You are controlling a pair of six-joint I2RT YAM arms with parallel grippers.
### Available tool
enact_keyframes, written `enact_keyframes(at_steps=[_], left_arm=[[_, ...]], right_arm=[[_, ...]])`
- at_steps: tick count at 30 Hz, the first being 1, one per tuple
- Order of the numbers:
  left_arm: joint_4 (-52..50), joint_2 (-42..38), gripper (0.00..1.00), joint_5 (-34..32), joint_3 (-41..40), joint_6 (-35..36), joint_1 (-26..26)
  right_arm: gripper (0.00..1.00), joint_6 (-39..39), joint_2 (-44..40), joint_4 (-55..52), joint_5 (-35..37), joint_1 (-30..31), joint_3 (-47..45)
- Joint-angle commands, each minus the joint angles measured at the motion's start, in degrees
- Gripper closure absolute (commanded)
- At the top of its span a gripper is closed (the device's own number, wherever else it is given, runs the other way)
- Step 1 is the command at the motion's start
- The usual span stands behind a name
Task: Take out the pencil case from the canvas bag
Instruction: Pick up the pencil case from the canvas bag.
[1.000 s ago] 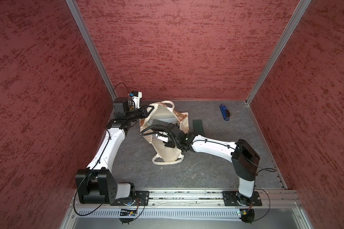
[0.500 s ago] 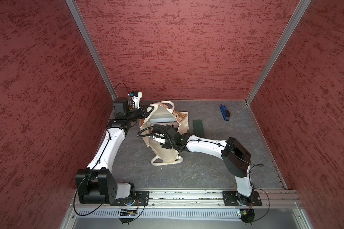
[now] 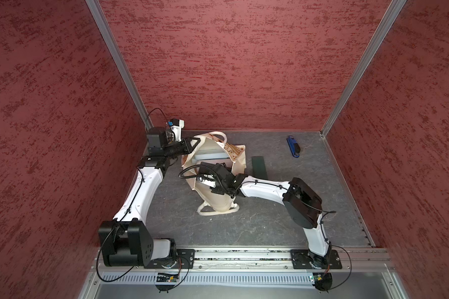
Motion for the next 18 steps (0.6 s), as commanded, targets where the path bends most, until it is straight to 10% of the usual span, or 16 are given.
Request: enact_keyframes(at_steps=[1,18], left_arm=[[2.07,-1.14,0.97,0.07,0.03,-1.38,1.14],[2.85,-0.85,0.97,0.56,-0.32,-2.77,2.94]], right_arm=[[0.79,1.38,-4.3,-0.01,-0.5,-0.29,-0.2],[0.9,3.98,-24.43,14.15,-2.08,-0.38,-14.48]])
